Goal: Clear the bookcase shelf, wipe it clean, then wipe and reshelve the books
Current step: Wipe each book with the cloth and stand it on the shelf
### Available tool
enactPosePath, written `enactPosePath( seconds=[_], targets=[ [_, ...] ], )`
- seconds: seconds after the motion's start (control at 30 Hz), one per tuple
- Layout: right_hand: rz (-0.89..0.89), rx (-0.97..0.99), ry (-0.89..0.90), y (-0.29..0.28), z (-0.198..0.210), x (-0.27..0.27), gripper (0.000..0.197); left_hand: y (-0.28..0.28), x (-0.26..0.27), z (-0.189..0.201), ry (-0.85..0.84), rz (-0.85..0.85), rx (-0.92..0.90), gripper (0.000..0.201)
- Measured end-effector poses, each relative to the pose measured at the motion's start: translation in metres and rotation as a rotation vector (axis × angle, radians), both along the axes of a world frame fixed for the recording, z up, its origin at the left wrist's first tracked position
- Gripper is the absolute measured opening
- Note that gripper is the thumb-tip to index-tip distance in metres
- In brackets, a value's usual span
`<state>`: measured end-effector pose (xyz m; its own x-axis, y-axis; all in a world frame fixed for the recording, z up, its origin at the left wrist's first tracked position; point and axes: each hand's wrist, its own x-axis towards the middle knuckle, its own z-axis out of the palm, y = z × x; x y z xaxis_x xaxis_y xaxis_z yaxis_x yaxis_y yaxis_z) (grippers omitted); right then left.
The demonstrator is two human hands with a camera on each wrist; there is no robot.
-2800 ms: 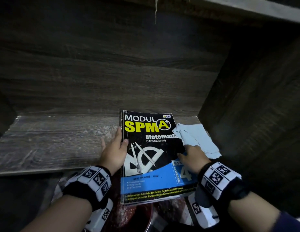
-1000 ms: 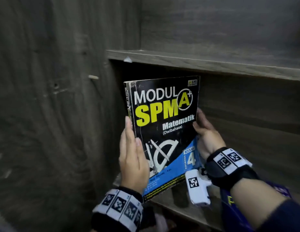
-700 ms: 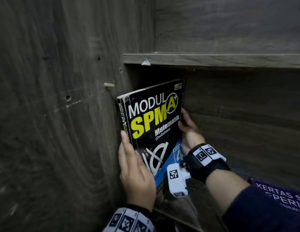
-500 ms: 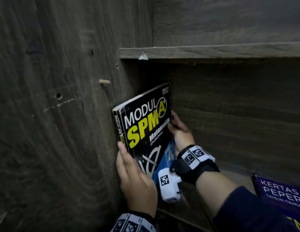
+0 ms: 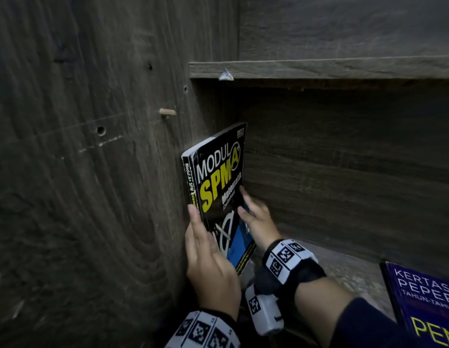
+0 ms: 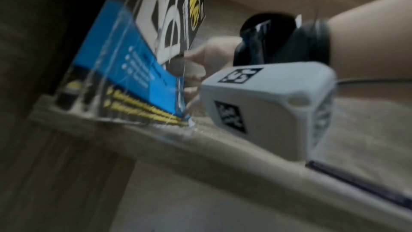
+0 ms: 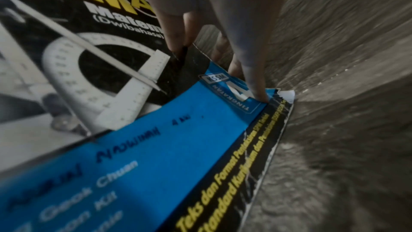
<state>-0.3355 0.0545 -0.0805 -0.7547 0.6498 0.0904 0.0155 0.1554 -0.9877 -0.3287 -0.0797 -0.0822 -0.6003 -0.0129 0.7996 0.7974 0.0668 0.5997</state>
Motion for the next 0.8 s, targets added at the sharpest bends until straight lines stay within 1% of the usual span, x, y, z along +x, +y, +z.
enactPosePath(
  seconds=[0.1, 0.2, 0.3, 0.37, 0.43, 0.5, 0.53, 0.6, 0.67, 0.8],
  targets=[
    [-0.001, 0.0, 0.035, -0.007, 0.007, -0.003, 0.045, 0.002, -0.005, -0.002, 0.005, -0.005, -0.007, 0.059],
    [0.015, 0.002, 0.027, -0.008, 0.007, -0.008, 0.045, 0.001, -0.007, -0.002, 0.0, -0.036, -0.016, 0.052],
    [-0.013, 0.015, -0.029, -0.011, 0.001, -0.008, 0.047, -0.004, -0.004, 0.001, 0.006, -0.077, -0.011, 0.055],
    [-0.065, 0.029, -0.067, -0.015, -0.006, -0.004, 0.048, -0.007, -0.002, 0.001, -0.015, -0.072, -0.019, 0.06],
    [-0.126, 0.03, -0.103, -0.02, -0.014, 0.003, 0.045, -0.012, 0.005, -0.003, -0.09, -0.058, -0.052, 0.059],
    [-0.154, 0.01, -0.137, -0.028, -0.022, 0.008, 0.044, -0.02, 0.014, -0.015, -0.155, -0.057, -0.101, 0.06],
    [-0.128, -0.007, -0.137, -0.032, -0.026, 0.009, 0.045, -0.022, 0.018, -0.023, -0.164, -0.052, -0.129, 0.065],
    [-0.029, -0.03, -0.136, -0.037, -0.032, 0.007, 0.049, -0.026, 0.021, -0.034, -0.177, -0.031, -0.192, 0.085],
    [0.041, -0.016, -0.165, -0.039, -0.029, 0.003, 0.052, -0.026, 0.018, -0.037, -0.189, -0.03, -0.215, 0.095],
    [0.049, -0.046, -0.147, -0.038, -0.023, -0.002, 0.053, -0.023, 0.015, -0.033, -0.263, -0.024, -0.213, 0.112]
  ],
)
